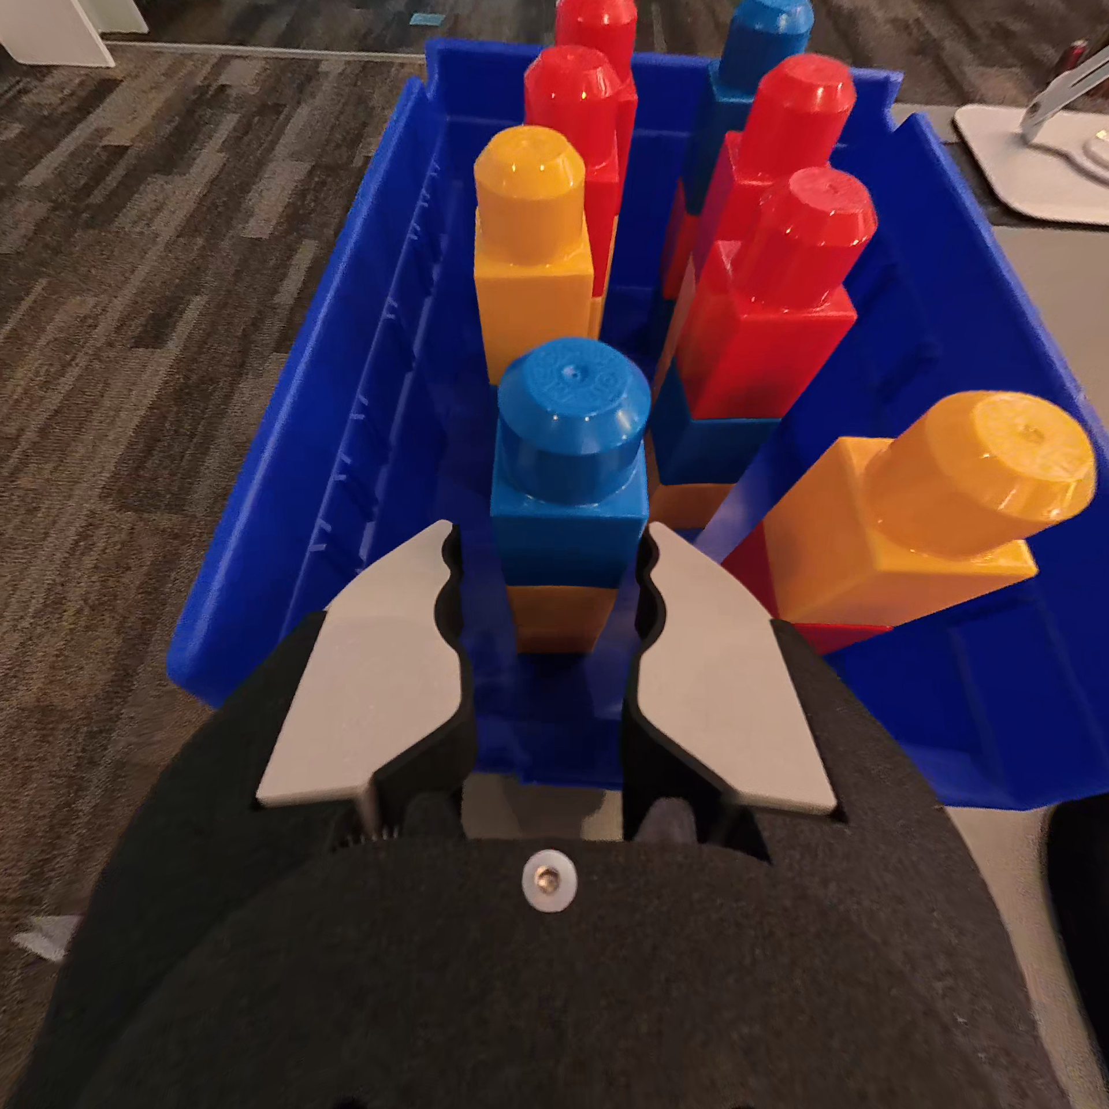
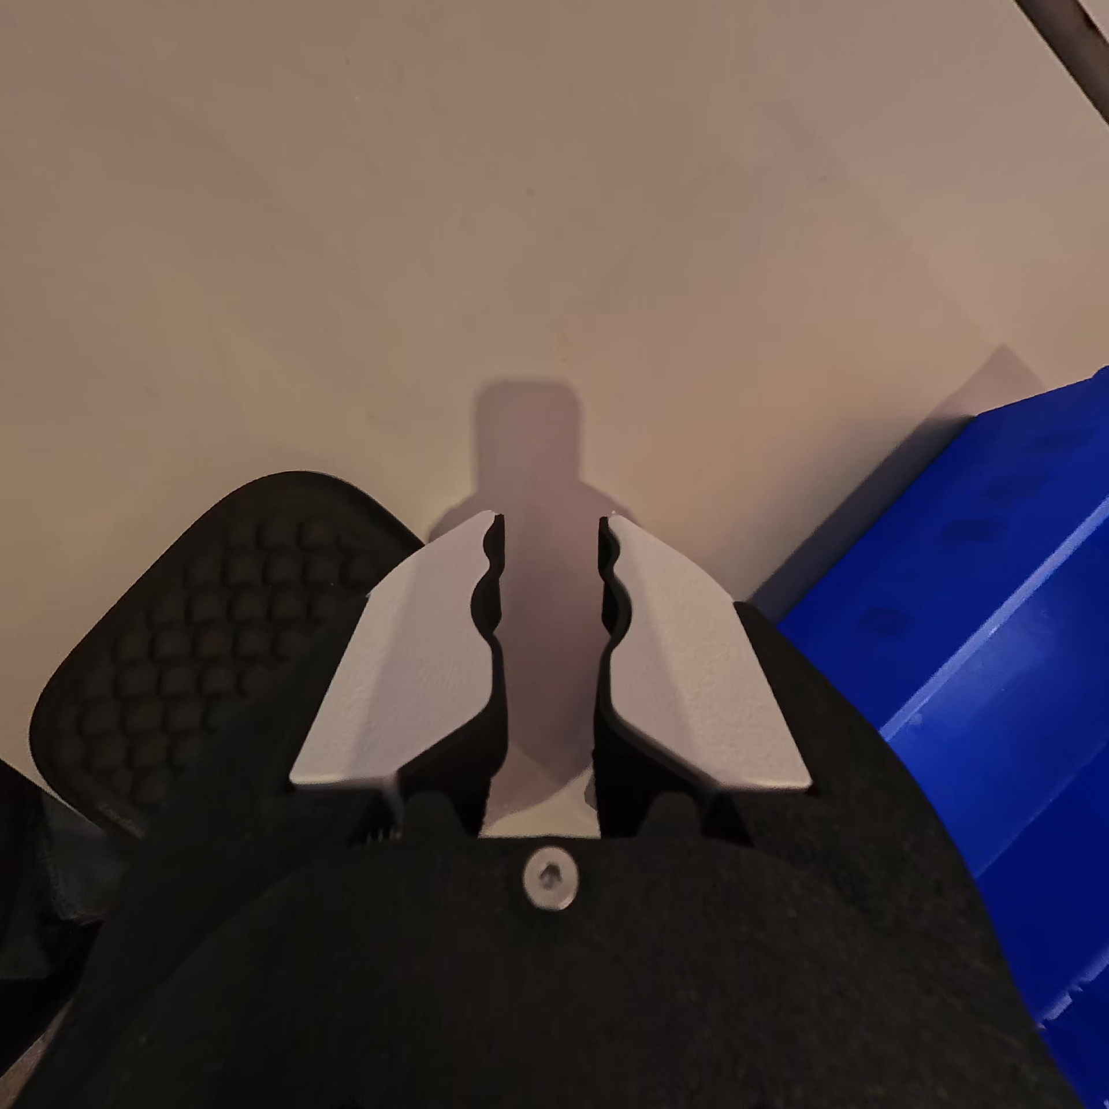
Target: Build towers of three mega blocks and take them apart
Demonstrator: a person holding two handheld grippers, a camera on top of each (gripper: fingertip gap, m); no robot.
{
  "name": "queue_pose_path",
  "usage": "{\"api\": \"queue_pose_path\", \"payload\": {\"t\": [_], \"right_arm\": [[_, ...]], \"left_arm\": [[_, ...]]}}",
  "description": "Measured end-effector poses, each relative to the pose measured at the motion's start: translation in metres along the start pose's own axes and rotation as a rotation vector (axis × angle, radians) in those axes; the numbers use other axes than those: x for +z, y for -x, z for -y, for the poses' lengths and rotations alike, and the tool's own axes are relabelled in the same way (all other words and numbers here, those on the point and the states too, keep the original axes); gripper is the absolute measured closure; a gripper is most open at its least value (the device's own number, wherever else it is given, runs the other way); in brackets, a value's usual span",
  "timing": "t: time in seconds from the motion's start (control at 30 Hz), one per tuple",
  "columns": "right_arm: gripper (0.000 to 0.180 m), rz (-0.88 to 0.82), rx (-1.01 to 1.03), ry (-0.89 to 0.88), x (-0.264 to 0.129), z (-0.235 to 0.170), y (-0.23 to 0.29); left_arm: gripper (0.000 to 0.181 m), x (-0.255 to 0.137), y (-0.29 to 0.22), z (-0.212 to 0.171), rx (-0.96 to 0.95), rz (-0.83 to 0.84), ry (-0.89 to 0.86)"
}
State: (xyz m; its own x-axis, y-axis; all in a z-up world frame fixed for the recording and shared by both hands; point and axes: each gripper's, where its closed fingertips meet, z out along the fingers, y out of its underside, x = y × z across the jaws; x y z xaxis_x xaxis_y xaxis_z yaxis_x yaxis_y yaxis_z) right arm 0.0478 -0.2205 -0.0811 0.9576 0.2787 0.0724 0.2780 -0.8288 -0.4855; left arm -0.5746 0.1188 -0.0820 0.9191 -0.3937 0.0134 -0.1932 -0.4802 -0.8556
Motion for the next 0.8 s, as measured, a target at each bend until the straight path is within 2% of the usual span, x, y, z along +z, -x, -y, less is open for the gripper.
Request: {"api": "queue_pose_path", "payload": {"t": [0.03, 0.1, 0.27, 0.33, 0.43, 0.6, 0.7, 0.77, 0.8], "right_arm": [[0.15, 0.002, 0.001, -0.001, 0.001, -0.001, 0.0], [0.15, 0.008, 0.004, -0.001, 0.002, -0.004, -0.001], [0.15, 0.023, 0.012, -0.009, 0.005, -0.012, -0.003], [0.15, 0.03, 0.018, -0.014, 0.006, -0.016, -0.004], [0.151, 0.034, 0.026, -0.012, 0.005, -0.023, -0.008], [0.151, 0.04, 0.04, -0.035, 0.001, -0.032, -0.014], [0.151, 0.054, 0.045, -0.057, 0.001, -0.036, -0.013], [0.151, 0.053, 0.04, -0.076, 0.001, -0.035, -0.011], [0.157, 0.036, 0.029, -0.092, -0.001, -0.032, -0.011]], "left_arm": [[0.127, 0.001, 0.0, 0.0, 0.008, 0.007, 0.008], [0.144, 0.002, -0.002, -0.001, 0.017, -0.01, 0.029], [0.144, -0.003, -0.003, -0.002, 0.025, -0.042, 0.085], [0.144, -0.015, 0.002, 0.005, 0.012, -0.029, 0.051], [0.145, -0.049, 0.014, 0.029, 0.003, 0.016, -0.051], [0.145, -0.129, 0.018, 0.09, 0.039, 0.061, -0.241], [0.145, -0.17, -0.007, 0.128, 0.079, 0.021, -0.353], [0.145, -0.182, -0.043, 0.144, 0.105, -0.079, -0.395], [0.145, -0.184, -0.066, 0.15, 0.123, -0.143, -0.404]]}}
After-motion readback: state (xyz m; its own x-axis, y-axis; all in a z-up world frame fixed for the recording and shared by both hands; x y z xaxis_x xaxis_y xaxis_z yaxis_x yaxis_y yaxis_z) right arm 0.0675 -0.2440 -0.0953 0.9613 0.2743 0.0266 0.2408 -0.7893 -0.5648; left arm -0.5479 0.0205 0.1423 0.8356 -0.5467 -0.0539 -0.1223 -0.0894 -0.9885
